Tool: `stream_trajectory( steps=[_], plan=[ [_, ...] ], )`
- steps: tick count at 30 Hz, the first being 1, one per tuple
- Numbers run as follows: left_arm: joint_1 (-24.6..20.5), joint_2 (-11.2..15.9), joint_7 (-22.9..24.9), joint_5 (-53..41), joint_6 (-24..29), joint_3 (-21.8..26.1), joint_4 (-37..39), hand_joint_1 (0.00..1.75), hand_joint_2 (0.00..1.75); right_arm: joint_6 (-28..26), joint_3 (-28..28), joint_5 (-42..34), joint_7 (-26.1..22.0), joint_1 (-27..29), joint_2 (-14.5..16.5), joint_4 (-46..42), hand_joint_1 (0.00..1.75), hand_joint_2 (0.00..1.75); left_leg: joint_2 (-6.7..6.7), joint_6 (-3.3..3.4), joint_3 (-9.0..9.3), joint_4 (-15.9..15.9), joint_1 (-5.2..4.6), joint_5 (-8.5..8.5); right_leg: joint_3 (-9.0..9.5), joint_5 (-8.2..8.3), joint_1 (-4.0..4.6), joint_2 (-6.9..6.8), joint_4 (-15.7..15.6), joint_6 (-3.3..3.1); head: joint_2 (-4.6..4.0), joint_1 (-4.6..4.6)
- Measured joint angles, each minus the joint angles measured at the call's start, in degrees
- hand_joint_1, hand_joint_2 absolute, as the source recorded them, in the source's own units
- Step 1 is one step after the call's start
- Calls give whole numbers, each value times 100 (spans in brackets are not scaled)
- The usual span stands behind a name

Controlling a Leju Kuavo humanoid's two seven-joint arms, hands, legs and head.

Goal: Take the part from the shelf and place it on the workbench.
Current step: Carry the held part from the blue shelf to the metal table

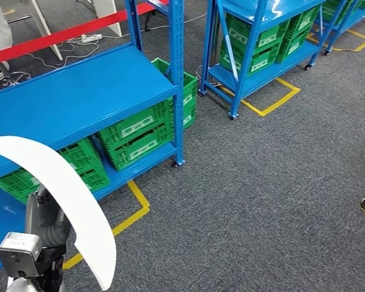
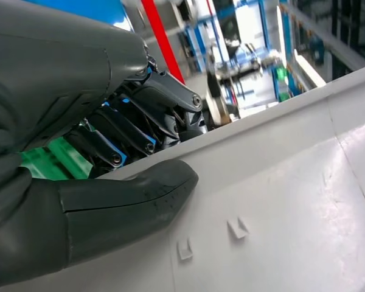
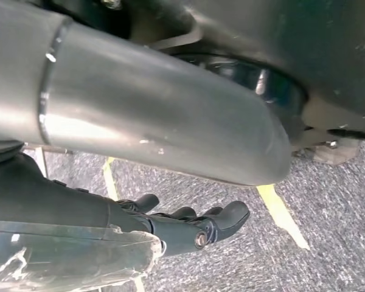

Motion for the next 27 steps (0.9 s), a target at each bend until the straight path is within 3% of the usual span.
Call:
stream_trajectory(
  steps=[1,4,6,8,10,11,12,13,15,17,19,21,23,24,25,26,27],
  plan=[
    [3,13,1,-13,-21,-1,-1,164,175,0,-4,4,-2,-4,1,0,0,0,40,-36,13,6,-15,-7,44,16,9,-45,-102,-36,0,-9],
    [10,44,1,-48,-86,-2,-2,164,175,0,-23,25,-2,17,1,0,0,0,143,-140,46,3,-2,-29,0,30,24,102,-116,-151,0,-23],
    [11,64,-1,-73,-125,-3,-3,164,175,0,-42,58,10,47,0,-1,0,0,-70,-200,-3,173,20,-204,32,70,8,215,-139,-226,0,-46],
    [33,102,-2,-100,-179,-7,-4,164,175,0,-82,121,32,61,-1,-1,0,0,-390,-215,-269,814,29,-598,45,94,10,342,-146,-274,0,-74],
    [68,146,-12,-107,-261,-9,-5,164,175,1,-125,195,63,70,-1,-2,0,0,-484,-196,-600,1537,24,-877,41,94,37,503,-145,-290,0,-78],
    [81,162,-27,-104,-301,-9,-5,164,175,2,-137,225,80,79,0,-2,0,0,-490,-179,-663,1647,21,-844,45,94,50,586,-142,-292,0,-78],
    [89,176,-48,-98,-337,-8,-5,164,175,2,-145,249,95,88,0,-2,0,0,-500,-155,-640,1561,18,-707,52,94,60,673,-140,-293,0,-77],
    [93,188,-70,-91,-364,-7,-5,164,175,2,-152,266,106,97,-1,-2,0,0,-546,-124,-519,1254,17,-477,63,93,69,757,-136,-292,0,-78],
    [102,213,-125,-82,-395,3,-5,164,175,2,-167,286,113,97,1,-3,0,0,-792,-51,-227,521,24,-81,60,91,78,913,-121,-283,0,-72],
    [116,227,-175,-97,-399,29,-11,164,175,2,-178,293,109,89,3,-4,0,0,-972,-15,-78,138,21,10,2,102,61,1049,-102,-242,0,-70],
    [126,230,-208,-121,-396,55,-18,164,175,2,-181,293,104,104,2,-4,0,0,-900,0,-56,65,15,-11,-67,122,36,1153,-104,-172,0,-72],
    [130,231,-226,-132,-397,69,-22,164,175,1,-179,288,93,116,3,-4,0,0,-758,50,-29,4,33,14,-165,37,45,970,19,-117,0,-54],
    [150,231,-237,-143,-400,85,-28,164,175,0,-175,279,81,93,5,-4,0,0,-595,89,-9,-29,37,22,-462,-272,52,603,590,-73,0,-27],
    [163,231,-240,-151,-402,92,-31,164,175,0,-175,274,79,81,5,-5,0,0,-517,98,-11,-28,29,19,-665,-455,44,489,993,-50,0,-16],
    [174,232,-240,-158,-402,97,-31,164,175,0,-176,269,79,75,5,-6,0,0,-433,100,-12,-25,22,15,-841,-580,35,434,1347,-30,0,-15],
    [181,232,-240,-162,-403,98,-31,164,175,1,-177,266,79,78,5,-7,0,0,-354,98,-11,-24,18,11,-927,-602,28,413,1523,-15,0,-16],
    [183,233,-240,-165,-403,99,-31,164,175,1,-177,264,80,84,5,-9,0,0,-279,93,-7,-23,17,7,-897,-516,24,396,1475,-8,0,-14]
  ],
)
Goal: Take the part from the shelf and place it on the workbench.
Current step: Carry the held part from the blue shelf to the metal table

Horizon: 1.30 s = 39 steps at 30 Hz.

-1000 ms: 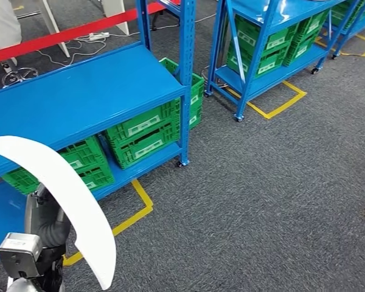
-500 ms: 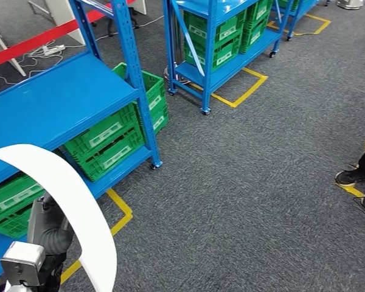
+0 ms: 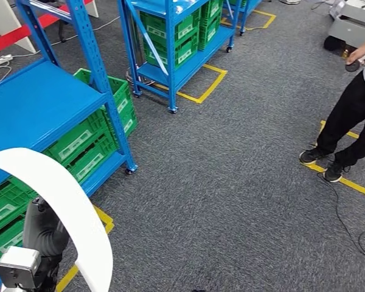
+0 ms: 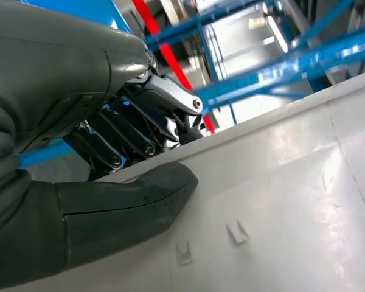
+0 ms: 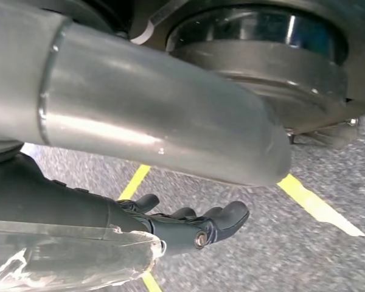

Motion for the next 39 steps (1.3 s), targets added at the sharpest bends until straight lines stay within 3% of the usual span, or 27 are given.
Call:
stream_trajectory(
  steps=[2,4,6,8,10,12,14,15,16,17,19,21,23,25,27,29,30,31,33,35,36,38,39],
  plan=[
    [2,0,-1,0,0,2,-1,164,175,0,3,-2,1,13,0,-5,0,0,131,-26,25,2,-2,-17,398,374,-1,-128,-716,-6,0,0],
    [5,1,-3,-1,0,8,-5,164,175,0,8,-2,1,2,0,-11,0,0,240,-78,56,7,-33,-48,800,589,23,-364,-1418,-57,0,-9],
    [10,2,-6,-2,-1,20,-12,164,175,0,7,-2,2,-14,0,-21,0,0,337,-137,80,7,-55,-64,875,592,54,-423,-1590,-130,0,-27],
    [10,1,-8,-4,-7,26,-17,164,175,-1,4,0,14,-6,0,-27,0,0,386,-207,100,12,-35,-85,844,613,54,-299,-1600,-202,0,-34],
    [21,3,-22,-5,-16,33,-22,164,175,-1,4,2,38,6,-1,-34,0,0,167,-269,21,253,-10,-294,859,648,38,-177,-1620,-276,0,-45],
    [46,10,-43,3,-20,46,-26,164,175,-1,1,5,54,0,-2,-39,0,0,-119,-285,-257,917,0,-695,863,675,43,-45,-1624,-325,0,-62],
    [68,12,-50,18,-20,55,-26,164,175,0,-2,10,58,-4,-2,-39,0,0,-192,-273,-557,1565,-2,-935,854,685,66,104,-1622,-344,0,-62],
    [78,11,-50,30,-19,61,-26,164,175,0,-2,16,63,0,-2,-39,0,0,-201,-260,-609,1656,-4,-892,856,687,75,185,-1618,-347,0,-62],
    [86,11,-50,39,-19,68,-26,164,175,1,-1,28,73,7,-2,-39,0,0,-212,-241,-573,1547,-6,-743,861,687,82,267,-1614,-348,0,-61],
    [92,11,-50,48,-17,79,-27,164,175,1,-1,47,86,13,-2,-39,0,0,-266,-213,-445,1237,-8,-508,868,687,86,351,-1607,-347,0,-62],
    [104,10,-51,59,-12,108,-31,164,175,1,-3,93,113,14,-2,-42,0,0,-536,-141,-149,522,0,-128,858,688,88,511,-1585,-333,0,-58],
    [120,9,-52,67,-2,133,-42,164,175,1,-8,121,130,10,-2,-50,0,0,-723,-104,-10,157,-1,-51,790,707,70,648,-1558,-282,0,-58],
    [129,7,-52,73,4,145,-50,164,175,1,-8,135,145,29,-4,-62,0,0,-638,-82,7,76,-5,-58,713,732,48,745,-1552,-211,0,-63],
    [136,-3,-53,77,10,150,-57,164,175,0,-2,164,164,50,-7,-73,0,0,-489,-32,35,6,7,-23,601,619,55,534,-1395,-155,0,-49],
    [160,-12,-54,79,31,159,-64,164,175,-1,2,201,181,41,-10,-83,0,0,-314,7,53,-26,5,-14,304,272,52,174,-796,-103,0,-32],
    [182,-16,-55,80,60,169,-68,164,175,-1,1,228,197,34,-11,-88,0,0,-140,19,48,-23,-7,-20,-46,-37,19,39,-59,-47,0,-26],
    [187,-21,-55,80,79,172,-68,164,175,-1,-2,243,209,39,-11,-89,0,0,-58,14,48,-21,-9,-24,-107,-53,1,18,90,-23,0,-26],
    [188,-28,-55,78,101,173,-68,164,175,-1,-4,263,225,48,-11,-90,0,0,17,3,50,-19,-8,-31,-44,39,-17,-5,-1,-3,0,-24],
    [188,-55,-55,77,171,175,-68,164,175,-1,-14,322,264,67,-13,-101,0,0,153,-40,76,-7,-6,-60,409,373,-44,-187,-783,26,0,-24],
    [187,-83,-42,92,233,179,-69,164,175,-1,-34,383,299,72,-13,-127,0,0,257,-108,101,18,-26,-101,803,565,-38,-367,-1436,-2,0,-36],
    [184,-93,-32,105,250,181,-70,164,175,-1,-46,406,310,72,-13,-139,0,0,302,-142,111,26,-34,-113,861,576,-22,-390,-1542,-33,0,-46],
    [177,-114,-15,131,265,181,-70,164,175,-1,-68,431,330,88,-13,-153,0,0,391,-203,128,25,-26,-122,835,592,3,-269,-1534,-116,0,-60],
    [171,-123,-12,138,268,180,-70,164,175,-1,-75,432,336,103,-13,-152,0,0,373,-237,133,51,-9,-156,830,601,3,-213,-1540,-155,0,-62]
  ],
)
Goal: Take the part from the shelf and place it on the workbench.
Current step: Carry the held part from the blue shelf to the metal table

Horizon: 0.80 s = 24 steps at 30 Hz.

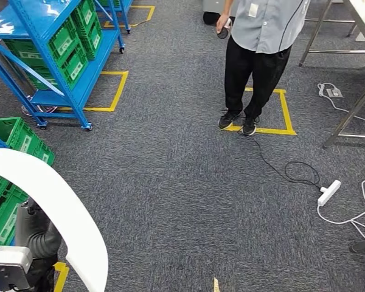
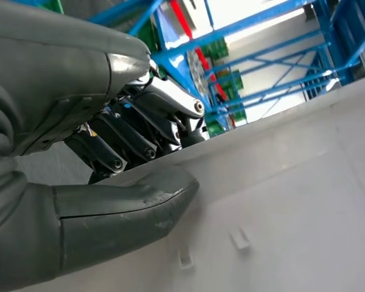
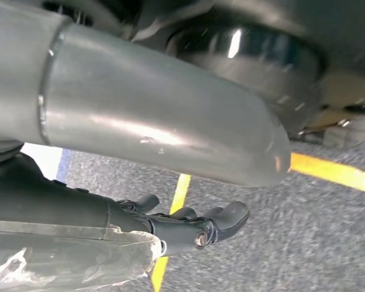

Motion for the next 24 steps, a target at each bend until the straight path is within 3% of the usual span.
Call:
stream_trajectory(
  steps=[2,4,5,6,7,9,10,12,13,15,17,19,21,22,23,24],
  plan=[
    [-5,-9,-5,12,8,1,-1,164,175,0,-17,-3,-1,21,-4,-1,0,0,-221,-45,-106,298,29,-236,17,29,-11,110,-21,-77,0,-19],
    [4,-10,-11,18,13,3,-1,164,175,0,-44,4,-1,26,-9,-10,0,0,-497,-46,-435,1041,38,-630,11,45,-2,234,-25,-119,0,-38],
    [9,-10,-11,18,9,3,0,164,175,0,-59,27,15,36,-11,-22,0,0,-552,-37,-616,1408,36,-764,10,46,11,308,-24,-127,0,-38],
    [11,-10,-9,21,-1,3,0,164,175,0,-79,71,44,62,-11,-44,0,0,-576,-21,-739,1634,31,-791,13,47,27,386,-24,-132,0,-39],
    [10,-10,-6,26,-16,3,0,164,175,0,-104,124,84,97,-10,-72,0,0,-589,4,-768,1647,25,-695,20,47,42,465,-23,-135,0,-36],
    [6,-10,-2,38,-47,3,0,164,175,0,-168,220,158,169,-10,-131,0,0,-698,72,-540,1061,6,-244,40,47,56,627,-23,-134,0,-36],
    [4,-10,-1,39,-55,3,0,164,175,1,-194,246,178,189,-10,-152,0,0,-842,109,-384,685,1,-53,42,49,62,701,-17,-129,0,-33],
    [-4,-10,0,40,-63,3,1,164,175,2,-227,273,193,210,-9,-184,0,0,-1063,144,-182,176,-6,111,-3,65,57,847,0,-94,0,-31],
    [-12,-10,0,45,-66,3,1,164,175,2,-236,280,197,223,-9,-199,0,0,-1089,153,-162,106,-13,99,-37,82,45,914,3,-62,0,-31],
    [-36,-16,-1,67,-68,3,2,164,175,2,-251,286,202,264,-9,-230,0,0,-962,185,-146,38,-19,127,-115,104,18,989,6,3,0,-31],
    [-53,-38,6,88,-52,4,2,164,175,1,-256,291,209,286,-9,-250,0,0,-805,244,-120,-43,-8,171,-262,-45,31,729,243,44,0,-1],
    [-50,-57,14,119,-25,8,2,164,175,0,-262,284,193,256,-9,-253,0,0,-635,276,-117,-72,-13,185,-584,-401,39,358,912,80,0,32],
    [-43,-73,14,198,-12,10,2,164,175,0,-266,243,140,207,-9,-250,0,0,-455,279,-128,-69,-20,182,-884,-651,22,243,1555,122,0,36],
    [-42,-81,11,244,-12,11,2,164,175,0,-266,210,112,191,-9,-246,0,0,-370,274,-131,-68,-21,179,-896,-630,12,225,1615,138,0,37],
    [-41,-88,5,283,-13,13,2,164,175,0,-266,177,93,182,-10,-241,0,0,-295,266,-130,-68,-20,174,-781,-509,2,202,1437,149,0,37],
    [-41,-92,-2,308,-13,17,2,164,175,0,-266,146,80,174,-10,-234,0,0,-229,253,-119,-66,-19,165,-554,-329,-5,137,1057,153,0,38]
  ],
)
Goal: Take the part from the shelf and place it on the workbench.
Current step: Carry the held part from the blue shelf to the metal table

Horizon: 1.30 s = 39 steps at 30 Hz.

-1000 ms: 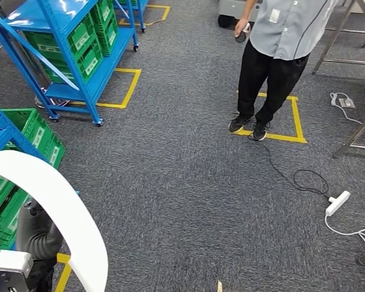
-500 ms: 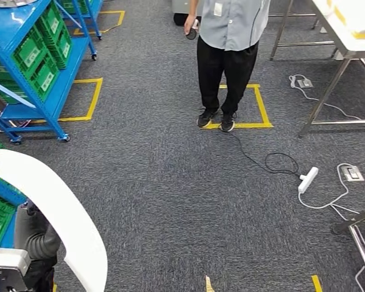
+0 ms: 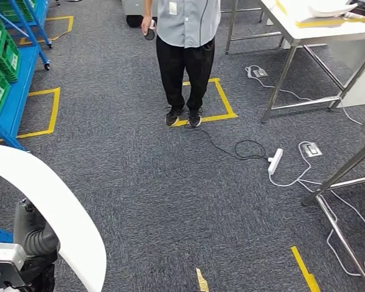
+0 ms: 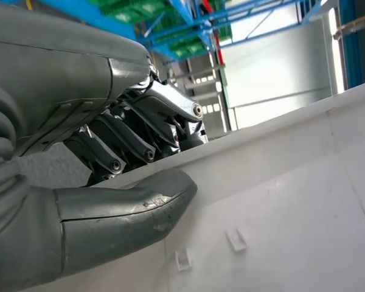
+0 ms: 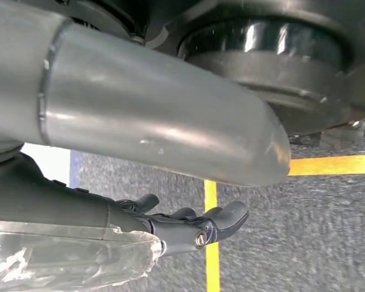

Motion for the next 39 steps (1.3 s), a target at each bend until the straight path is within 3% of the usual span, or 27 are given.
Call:
stream_trajectory(
  steps=[2,3,4,6,7,9,10,12,13,14,15,17,19,21,22,23,25,27,28,29,30,32,34,37,39],
  plan=[
    [1,-4,-22,10,0,15,0,164,175,0,5,-59,-24,-34,-1,15,0,0,109,-47,29,14,-21,-28,473,242,6,-266,-806,-26,0,-1],
    [1,-4,-41,-6,-5,25,0,164,175,1,11,-86,-43,-57,-1,20,0,0,157,-79,48,21,-35,-41,605,287,13,-354,-1038,-55,0,-10],
    [1,-2,-63,-30,-16,33,0,164,175,1,19,-113,-64,-78,-1,26,0,0,204,-112,63,24,-47,-51,638,281,23,-385,-1118,-91,0,-15],
    [-2,7,-113,-71,-51,51,0,164,175,3,45,-163,-108,-103,-1,38,0,0,267,-187,91,30,-35,-76,622,299,26,-252,-1115,-168,0,-24],
    [-1,12,-137,-87,-67,63,0,164,175,4,60,-187,-125,-111,-1,43,0,0,197,-225,89,68,-20,-123,629,310,21,-194,-1122,-203,0,-25],
    [13,21,-237,-142,-69,106,0,164,175,4,91,-238,-157,-142,-7,56,0,0,-102,-275,-55,441,5,-399,662,348,4,-71,-1140,-269,0,-36],
    [27,24,-314,-172,-62,128,0,164,175,4,107,-264,-174,-168,-10,63,0,0,-243,-277,-216,811,8,-606,655,358,10,-1,-1139,-286,0,-43],
    [51,24,-432,-186,-84,155,0,164,175,3,155,-319,-200,-217,-14,79,0,0,-339,-261,-571,1554,8,-904,650,368,30,154,-1137,-302,0,-44],
    [57,23,-454,-170,-115,158,0,164,175,3,183,-348,-208,-234,-14,89,0,0,-348,-245,-671,1723,6,-895,653,368,41,238,-1135,-303,0,-44],
    [58,23,-454,-152,-146,158,0,164,175,3,210,-372,-213,-243,-14,99,0,0,-361,-221,-663,1645,5,-754,661,368,50,322,-1134,-303,0,-43],
    [59,23,-452,-142,-165,158,0,164,175,4,231,-390,-221,-253,-14,110,0,0,-402,-192,-561,1361,4,-521,672,368,56,409,-1133,-302,0,-43],
    [58,22,-451,-147,-168,161,0,164,175,6,253,-411,-253,-278,-14,131,0,0,-656,-129,-268,593,8,-84,672,365,63,570,-1123,-292,0,-38],
    [59,20,-450,-158,-130,165,0,164,175,5,277,-437,-286,-309,-14,146,0,0,-851,-104,-120,179,10,39,614,375,54,710,-1104,-251,0,-38],
    [58,10,-448,-158,-86,167,0,164,175,3,313,-465,-291,-307,-16,152,0,0,-788,-87,-104,108,4,28,534,396,32,825,-1107,-180,0,-40],
    [57,-1,-446,-157,-71,167,0,164,175,3,331,-473,-287,-294,-20,152,0,0,-722,-62,-95,78,7,43,499,377,30,774,-1085,-150,0,-35],
    [56,-13,-446,-157,-60,168,-1,164,175,2,346,-480,-284,-285,-25,152,0,0,-648,-31,-81,45,12,58,436,296,36,638,-988,-125,0,-26],
    [68,-36,-445,-156,-48,170,-2,164,175,1,367,-487,-280,-292,-32,152,0,0,-483,16,-65,6,15,71,171,-53,45,267,-439,-85,0,-4],
    [86,-53,-405,-144,-40,173,-2,164,175,0,371,-484,-272,-314,-35,154,0,0,-318,30,-69,9,6,63,-186,-404,31,117,305,-40,0,6],
    [89,-64,-348,-120,-34,173,-1,164,175,0,370,-479,-264,-315,-36,154,0,0,-235,29,-69,11,5,58,-278,-446,20,102,503,-20,0,5],
    [87,-75,-262,-80,-21,174,0,164,175,0,370,-472,-255,-310,-38,154,0,0,-157,23,-65,13,5,51,-258,-376,10,83,479,-4,0,7],
    [85,-90,-145,-17,-4,174,2,164,175,0,369,-464,-244,-299,-40,154,0,0,-84,12,-56,14,7,41,-119,-214,0,45,229,7,0,6],
    [82,-118,143,154,26,175,7,164,175,0,365,-443,-222,-278,-45,152,0,0,37,-35,-24,30,-2,7,353,150,-2,-177,-611,4,0,7],
    [80,-136,431,353,38,175,17,164,175,0,348,-403,-194,-264,-46,149,0,0,132,-97,1,52,-26,-23,624,309,13,-314,-1084,-52,0,-6],
    [57,-156,849,721,55,175,40,164,175,0,314,-322,-129,-219,-46,146,0,0,217,-185,33,72,-16,-61,605,333,23,-161,-1113,-162,0,-20],
    [48,-166,1136,1017,171,171,61,164,175,0,260,-254,-68,-172,-45,144,0,0,2,-246,-33,306,13,-266,626,359,2,-52,-1134,-230,0,-38]
  ],
)
